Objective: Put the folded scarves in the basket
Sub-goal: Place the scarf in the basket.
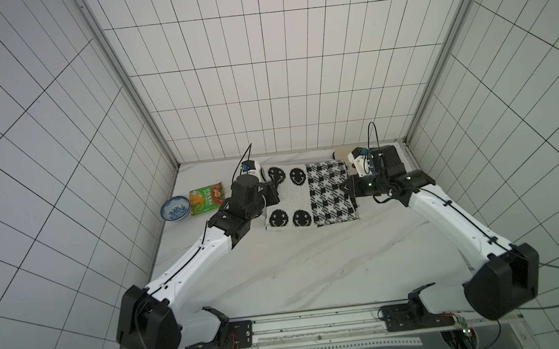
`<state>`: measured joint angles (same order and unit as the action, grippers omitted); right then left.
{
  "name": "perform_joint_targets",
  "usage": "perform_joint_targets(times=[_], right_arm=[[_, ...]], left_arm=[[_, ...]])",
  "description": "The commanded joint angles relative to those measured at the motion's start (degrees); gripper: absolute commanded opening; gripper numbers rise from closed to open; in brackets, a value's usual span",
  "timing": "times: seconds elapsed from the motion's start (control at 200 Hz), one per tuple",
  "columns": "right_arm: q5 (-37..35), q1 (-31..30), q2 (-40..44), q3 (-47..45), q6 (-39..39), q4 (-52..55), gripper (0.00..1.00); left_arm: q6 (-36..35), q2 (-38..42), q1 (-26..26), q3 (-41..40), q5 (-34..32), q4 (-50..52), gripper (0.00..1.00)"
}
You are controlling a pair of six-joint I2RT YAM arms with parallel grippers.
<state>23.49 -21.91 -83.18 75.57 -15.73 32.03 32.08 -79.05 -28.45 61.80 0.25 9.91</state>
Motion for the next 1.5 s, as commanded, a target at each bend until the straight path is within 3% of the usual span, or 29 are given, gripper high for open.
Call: perform_joint_targets(times=[0.0, 0.205, 0.445, 0.64, 0.794, 1.109, 1.199, 1.304, 1.494], right_arm=[[0.7, 2.8, -6.3, 7.5, 2.0, -0.5, 0.0], [1.2, 5.7, -20.2, 12.3, 1.8, -3.2, 0.0], [1.3, 6.5, -26.8, 13.1, 2.7, -4.2, 0.01], [2.7, 6.5, -25.3, 12.7, 1.5, -4.4, 0.01], [2.3, 6.5, -24.4, 11.5, 0.9, -5.1, 0.11], [4.7, 6.4, -26.9, 11.4, -0.7, -4.7, 0.13], [2.7, 6.4, -25.2, 10.9, -0.4, -4.5, 0.13], [2.9, 6.4, -23.6, 10.5, -0.5, -4.1, 0.07], [5.7, 6.4, -25.4, 10.7, -1.6, -2.3, 0.06]], left_arm=[[-3.1, -5.7, 2.5, 6.1, -1.5, -2.9, 0.0], [-2.0, -17.6, 5.8, 7.5, -0.1, -13.1, 0.0], [-2.7, -24.4, 7.9, 10.3, 2.6, -12.5, 0.0], [1.1, -23.4, 11.5, 9.8, 8.9, -10.7, 0.0], [-0.3, -23.4, 12.2, 10.9, 8.0, -8.8, 0.0], [1.4, -23.8, 14.6, 11.9, 11.5, -7.3, 0.0], [3.3, -20.3, 14.7, 10.1, 15.2, -8.2, 0.0], [2.2, -15.9, 13.1, 9.5, 12.1, -7.5, 0.0], [1.9, -18.4, 15.0, 12.4, 13.4, -4.9, 0.0]])
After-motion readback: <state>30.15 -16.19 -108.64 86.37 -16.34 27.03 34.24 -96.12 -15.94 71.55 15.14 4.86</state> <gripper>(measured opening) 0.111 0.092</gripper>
